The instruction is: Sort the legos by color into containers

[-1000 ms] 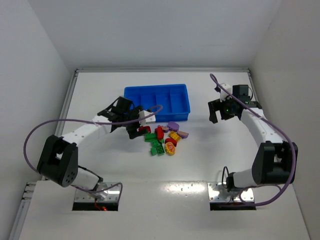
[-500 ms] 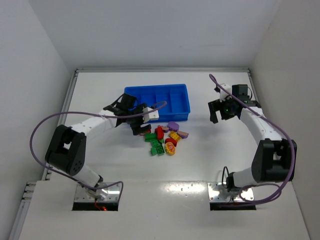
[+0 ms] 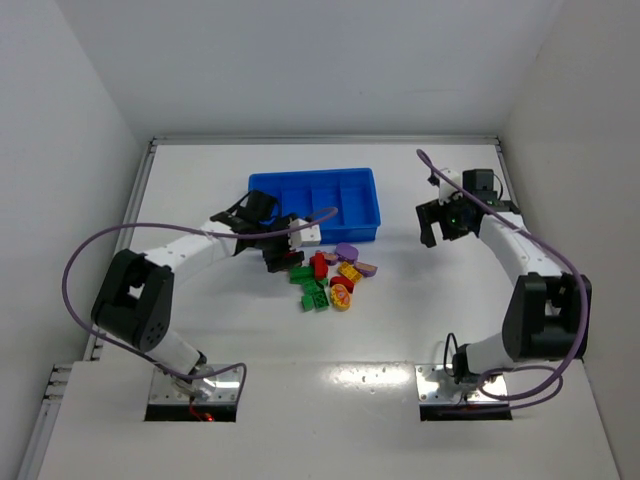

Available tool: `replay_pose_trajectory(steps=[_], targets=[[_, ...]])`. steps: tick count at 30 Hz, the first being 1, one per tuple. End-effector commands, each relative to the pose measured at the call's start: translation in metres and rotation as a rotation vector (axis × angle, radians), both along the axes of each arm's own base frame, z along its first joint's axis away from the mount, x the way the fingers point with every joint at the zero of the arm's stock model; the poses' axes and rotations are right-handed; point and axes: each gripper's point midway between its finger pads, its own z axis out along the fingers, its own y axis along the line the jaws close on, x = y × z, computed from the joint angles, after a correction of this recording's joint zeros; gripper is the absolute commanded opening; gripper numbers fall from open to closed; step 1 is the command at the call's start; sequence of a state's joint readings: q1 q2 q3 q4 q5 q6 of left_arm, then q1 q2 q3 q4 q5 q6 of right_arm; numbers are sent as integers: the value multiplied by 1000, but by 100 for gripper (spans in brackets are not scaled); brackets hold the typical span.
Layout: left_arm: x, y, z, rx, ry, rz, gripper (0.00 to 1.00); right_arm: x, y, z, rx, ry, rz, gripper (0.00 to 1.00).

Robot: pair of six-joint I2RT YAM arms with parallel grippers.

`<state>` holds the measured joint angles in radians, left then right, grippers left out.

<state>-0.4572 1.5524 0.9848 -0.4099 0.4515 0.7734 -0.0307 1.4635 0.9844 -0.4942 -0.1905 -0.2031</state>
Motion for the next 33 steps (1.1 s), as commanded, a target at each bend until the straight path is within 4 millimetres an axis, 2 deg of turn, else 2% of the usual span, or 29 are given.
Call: replay_pose_trajectory(steps=[1, 7, 9, 10, 17, 18, 22, 23, 25, 30, 33], targets=[[6, -7, 0, -2, -5, -14, 70, 16, -1, 9, -1, -53, 6, 98], [9, -6, -6, 22, 12, -16, 70, 21, -1, 8, -1, -50, 6, 98], [8, -6, -14, 31, 31, -16, 70, 23, -1, 9, -1, -50, 6, 98], [13, -4, -10, 27, 22, -7, 70, 23, -1, 9, -1, -50, 6, 98], [17, -4, -23, 50, 42, -9, 70, 25, -2, 6, 0, -41, 6, 97], [22, -3, -19, 45, 31, 0, 70, 25, -2, 2, 0, -30, 6, 97], [24, -2, -27, 68, 53, -3, 70, 28, -3, 2, -8, -30, 0, 97], [27, -3, -24, 65, 45, -3, 70, 28, -3, 2, -9, -30, 0, 97], [23, -1, -33, 81, 70, -10, 70, 30, -4, 1, -9, -29, 0, 97], [21, -2, -36, 88, 96, -23, 60, 32, -4, -3, -8, -18, 0, 97], [18, 0, -36, 104, 121, -31, 39, 35, -4, -3, -8, -18, 0, 97]])
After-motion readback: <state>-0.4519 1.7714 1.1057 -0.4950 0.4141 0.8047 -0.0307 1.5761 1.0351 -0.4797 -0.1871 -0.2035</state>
